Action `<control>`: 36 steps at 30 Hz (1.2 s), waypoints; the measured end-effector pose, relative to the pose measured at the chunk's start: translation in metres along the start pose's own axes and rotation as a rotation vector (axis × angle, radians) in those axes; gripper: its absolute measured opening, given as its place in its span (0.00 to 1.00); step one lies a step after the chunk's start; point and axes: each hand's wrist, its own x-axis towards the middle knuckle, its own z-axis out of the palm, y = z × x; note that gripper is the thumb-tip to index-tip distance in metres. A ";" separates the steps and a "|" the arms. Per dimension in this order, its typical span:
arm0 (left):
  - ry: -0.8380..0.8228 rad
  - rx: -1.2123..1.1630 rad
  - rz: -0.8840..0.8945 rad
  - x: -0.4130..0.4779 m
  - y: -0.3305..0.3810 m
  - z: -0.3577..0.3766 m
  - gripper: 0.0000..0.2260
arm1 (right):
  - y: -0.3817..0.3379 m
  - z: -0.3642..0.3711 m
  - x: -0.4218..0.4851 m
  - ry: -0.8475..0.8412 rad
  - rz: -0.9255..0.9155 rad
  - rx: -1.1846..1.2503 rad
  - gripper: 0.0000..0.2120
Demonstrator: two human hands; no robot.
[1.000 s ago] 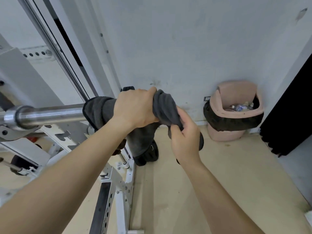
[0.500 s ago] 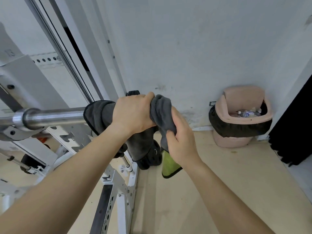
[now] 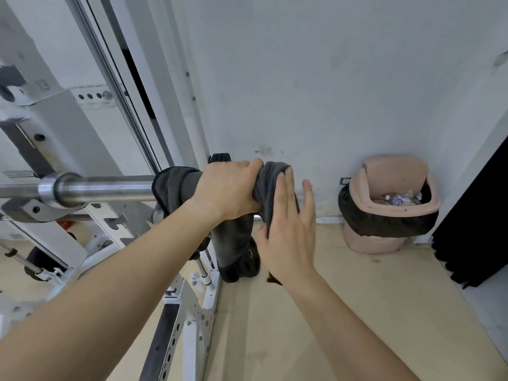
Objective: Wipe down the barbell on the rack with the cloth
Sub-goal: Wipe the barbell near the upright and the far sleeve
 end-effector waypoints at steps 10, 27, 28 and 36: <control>0.058 -0.005 0.013 -0.038 -0.074 0.014 0.17 | -0.051 -0.012 0.083 -0.276 -0.360 -0.438 0.24; -0.098 -0.086 -0.107 -0.103 -0.201 0.021 0.17 | -0.162 0.059 0.080 -0.114 -0.377 -0.358 0.25; -0.053 -0.123 -0.062 -0.102 -0.196 0.023 0.18 | -0.157 0.054 0.076 -0.087 -0.321 -0.377 0.26; 0.194 -0.338 0.030 -0.136 -0.205 0.005 0.10 | -0.191 0.037 0.029 -0.018 0.002 -0.154 0.16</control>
